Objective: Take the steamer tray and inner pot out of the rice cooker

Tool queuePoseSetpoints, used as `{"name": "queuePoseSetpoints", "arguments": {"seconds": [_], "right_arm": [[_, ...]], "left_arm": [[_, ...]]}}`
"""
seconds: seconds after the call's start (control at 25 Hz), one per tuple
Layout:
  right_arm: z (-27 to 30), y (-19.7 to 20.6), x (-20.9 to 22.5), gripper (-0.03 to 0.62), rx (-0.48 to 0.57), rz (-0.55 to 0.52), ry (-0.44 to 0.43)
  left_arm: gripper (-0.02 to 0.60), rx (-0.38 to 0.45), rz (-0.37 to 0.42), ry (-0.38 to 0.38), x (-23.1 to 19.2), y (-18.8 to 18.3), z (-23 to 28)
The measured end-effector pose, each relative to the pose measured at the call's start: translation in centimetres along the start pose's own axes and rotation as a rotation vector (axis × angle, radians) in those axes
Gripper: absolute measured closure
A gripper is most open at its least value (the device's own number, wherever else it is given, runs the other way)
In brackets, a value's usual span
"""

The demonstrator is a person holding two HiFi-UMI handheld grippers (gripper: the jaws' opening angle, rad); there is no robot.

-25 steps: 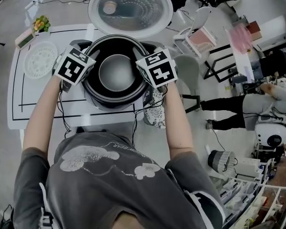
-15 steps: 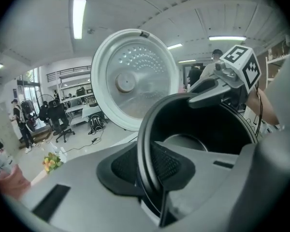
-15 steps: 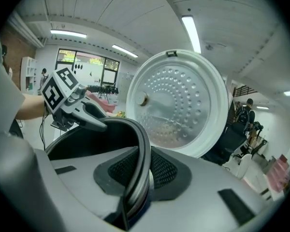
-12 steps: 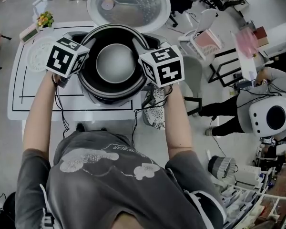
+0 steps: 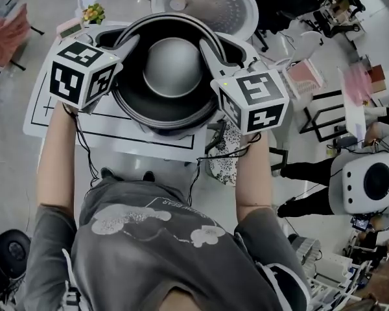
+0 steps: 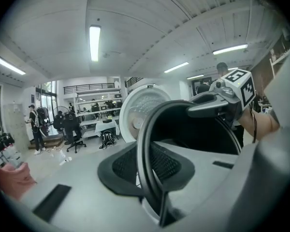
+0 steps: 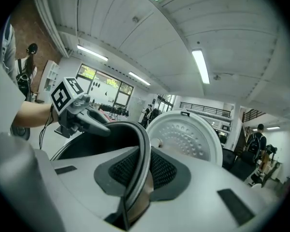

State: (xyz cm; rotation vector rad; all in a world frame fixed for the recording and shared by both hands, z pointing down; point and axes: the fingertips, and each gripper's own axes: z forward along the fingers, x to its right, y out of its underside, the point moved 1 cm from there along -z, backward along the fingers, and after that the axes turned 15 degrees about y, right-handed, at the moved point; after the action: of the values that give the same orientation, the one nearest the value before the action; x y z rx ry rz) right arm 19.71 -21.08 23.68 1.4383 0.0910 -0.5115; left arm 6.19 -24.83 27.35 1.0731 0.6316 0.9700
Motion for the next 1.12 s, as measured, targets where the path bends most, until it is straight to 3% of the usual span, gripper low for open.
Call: {"name": "queuePoseSetpoints", "arguments": {"seconds": [0.2,0.48,0.88,1.12], "right_arm": [[0.0,-3.7,-2.5,0.517,0.071,-0.038,-0.026],[1.8,-8.7,-9.4,0.517,0.14,-0.079,-0.082],[7.8,-10.2,-22.3,0.516,0.088,-0.048,-0.223],[11.0,-7.0,-29.1,0.516,-0.018,-0.03,-0.291]], "left_arm": [[0.517,0.048,0.015,-0.061,-1.0,-0.7,-4.2],[0.517,0.112,0.004,-0.156,-4.0,0.6,-12.5],[0.517,0.05,-0.124,-0.249,-10.1,9.1,-22.3],[0.517,-0.027,-0.234,-0.245,-12.8,16.2,-24.7]]}}
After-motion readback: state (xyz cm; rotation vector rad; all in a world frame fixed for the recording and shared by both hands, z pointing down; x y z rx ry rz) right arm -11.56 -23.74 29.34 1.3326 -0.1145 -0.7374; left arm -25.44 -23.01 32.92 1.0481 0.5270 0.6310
